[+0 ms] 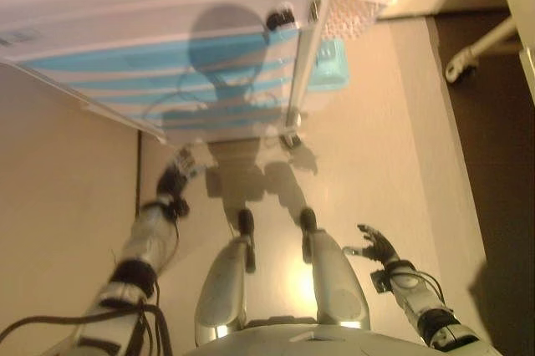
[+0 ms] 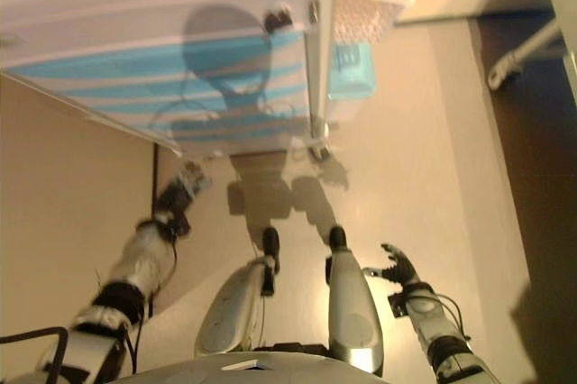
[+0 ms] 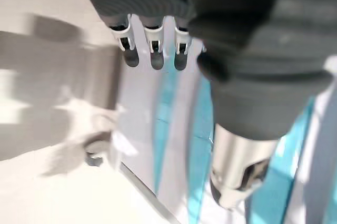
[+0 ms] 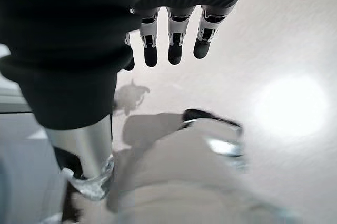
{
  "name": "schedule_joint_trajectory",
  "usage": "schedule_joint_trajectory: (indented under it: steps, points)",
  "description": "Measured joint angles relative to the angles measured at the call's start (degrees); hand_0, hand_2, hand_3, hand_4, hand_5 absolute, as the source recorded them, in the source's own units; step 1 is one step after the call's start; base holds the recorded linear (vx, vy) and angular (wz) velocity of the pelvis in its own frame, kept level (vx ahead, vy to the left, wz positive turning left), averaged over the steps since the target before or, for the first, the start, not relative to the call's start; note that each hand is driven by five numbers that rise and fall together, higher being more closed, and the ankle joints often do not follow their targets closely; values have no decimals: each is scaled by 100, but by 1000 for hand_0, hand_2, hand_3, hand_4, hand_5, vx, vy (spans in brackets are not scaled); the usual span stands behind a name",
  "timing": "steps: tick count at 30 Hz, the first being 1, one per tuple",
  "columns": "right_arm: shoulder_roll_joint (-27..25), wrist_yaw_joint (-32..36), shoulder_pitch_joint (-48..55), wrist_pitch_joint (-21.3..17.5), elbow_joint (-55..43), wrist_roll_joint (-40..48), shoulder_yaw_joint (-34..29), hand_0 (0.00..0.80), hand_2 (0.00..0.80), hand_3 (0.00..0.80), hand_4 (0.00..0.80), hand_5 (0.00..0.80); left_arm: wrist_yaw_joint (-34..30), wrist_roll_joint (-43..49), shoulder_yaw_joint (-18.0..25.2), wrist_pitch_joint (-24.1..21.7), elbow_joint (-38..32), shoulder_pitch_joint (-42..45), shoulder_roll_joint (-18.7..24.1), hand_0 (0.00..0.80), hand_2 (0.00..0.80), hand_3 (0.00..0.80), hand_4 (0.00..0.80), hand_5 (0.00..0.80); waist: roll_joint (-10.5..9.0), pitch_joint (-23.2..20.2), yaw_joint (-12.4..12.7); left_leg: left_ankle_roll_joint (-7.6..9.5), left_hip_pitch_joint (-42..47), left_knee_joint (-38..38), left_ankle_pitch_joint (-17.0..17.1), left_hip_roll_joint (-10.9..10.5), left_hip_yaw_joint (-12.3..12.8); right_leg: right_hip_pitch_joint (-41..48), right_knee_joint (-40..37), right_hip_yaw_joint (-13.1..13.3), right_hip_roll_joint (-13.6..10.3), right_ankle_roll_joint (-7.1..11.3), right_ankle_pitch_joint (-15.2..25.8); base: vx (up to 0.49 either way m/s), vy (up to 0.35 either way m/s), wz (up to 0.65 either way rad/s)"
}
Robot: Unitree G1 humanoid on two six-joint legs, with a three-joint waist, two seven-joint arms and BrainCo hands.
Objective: Open the drawer and pick up the medicine
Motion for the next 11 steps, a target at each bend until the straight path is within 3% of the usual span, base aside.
schedule_joint_trajectory:
  steps: [5, 11]
  points:
    - [236, 359, 302, 31, 384, 119, -108, 0, 0, 0, 0, 0, -87, 561, 4, 9, 1220, 719, -247, 0, 0, 0, 0, 0, 81, -992, 95, -30, 554, -518, 83, 15, -183, 646, -481, -262, 25, -19, -23, 46, -37, 21]
    - [428, 330, 392, 41, 1061, 95, -118, 0, 0, 0, 0, 0, -205, 1061, -39, 14, 2174, 988, -481, 0, 0, 0, 0, 0, -61, -1426, 159, -19, 760, -707, 125, 76, -348, 993, -758, -465, 53, -30, -20, -43, -22, 17]
